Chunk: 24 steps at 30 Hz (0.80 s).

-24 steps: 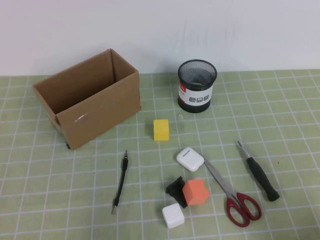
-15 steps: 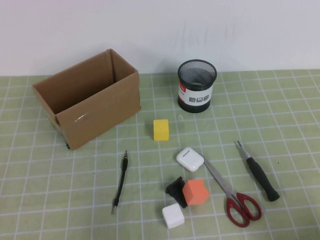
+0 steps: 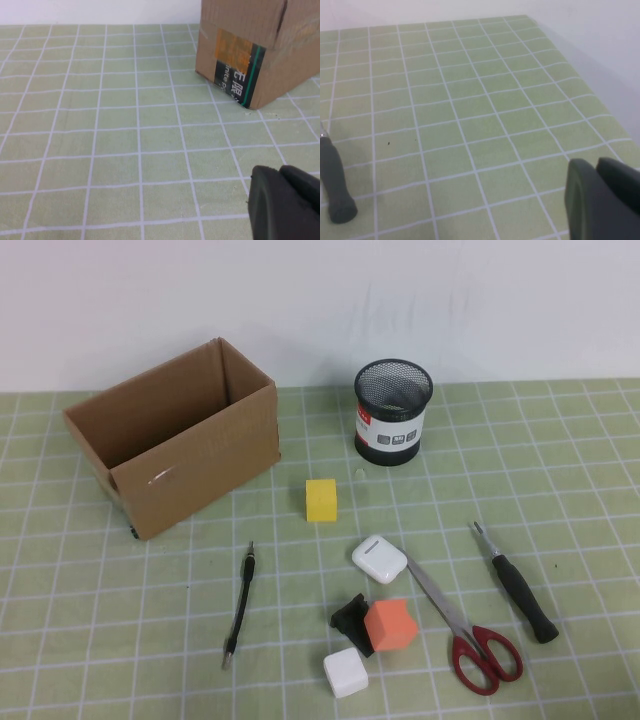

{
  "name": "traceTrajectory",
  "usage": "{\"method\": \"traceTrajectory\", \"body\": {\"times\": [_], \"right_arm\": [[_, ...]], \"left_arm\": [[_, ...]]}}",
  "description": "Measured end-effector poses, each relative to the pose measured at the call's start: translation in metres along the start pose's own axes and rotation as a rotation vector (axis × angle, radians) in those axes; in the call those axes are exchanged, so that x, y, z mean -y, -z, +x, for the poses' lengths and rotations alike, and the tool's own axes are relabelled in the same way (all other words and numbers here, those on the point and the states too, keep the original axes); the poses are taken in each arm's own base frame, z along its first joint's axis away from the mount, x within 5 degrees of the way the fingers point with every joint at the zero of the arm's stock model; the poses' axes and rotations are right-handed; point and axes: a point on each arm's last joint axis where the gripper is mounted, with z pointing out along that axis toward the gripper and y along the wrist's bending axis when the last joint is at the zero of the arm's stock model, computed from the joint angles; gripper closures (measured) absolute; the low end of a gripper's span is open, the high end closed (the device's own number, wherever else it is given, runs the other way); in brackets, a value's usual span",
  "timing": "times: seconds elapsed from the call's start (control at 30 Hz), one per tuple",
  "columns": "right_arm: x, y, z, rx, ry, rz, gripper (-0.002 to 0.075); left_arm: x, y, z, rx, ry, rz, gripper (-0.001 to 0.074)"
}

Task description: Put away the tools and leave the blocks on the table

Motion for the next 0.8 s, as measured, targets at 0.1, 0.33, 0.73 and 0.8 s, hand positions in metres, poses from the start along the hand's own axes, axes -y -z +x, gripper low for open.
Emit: {"method": "traceTrajectory", "body": {"times": [0.1,0.33,0.73,0.8], "right_arm": [[0.000,0.000,0.000,0.000,0.000,0.000,0.0733],[0.000,0.000,-0.001,0.006,-0.002,-0.002,0.0733],[-0.009,0.009,-0.038,0.449,0.081,-0.082,0.0733],[-0.011,0.013,-0.046,0.543,0.084,-0.106,0.0733]], "left_arm": [[0.000,0.000,0.000,0.000,0.000,0.000,0.0739],[0.000,0.000,0.000,0.000,0.000,0.000,0.0739],[0.000,0.000,0.000,0.000,0.000,0.000,0.0739],[0.000,0.000,0.000,0.000,0.000,0.000,0.0739]]}}
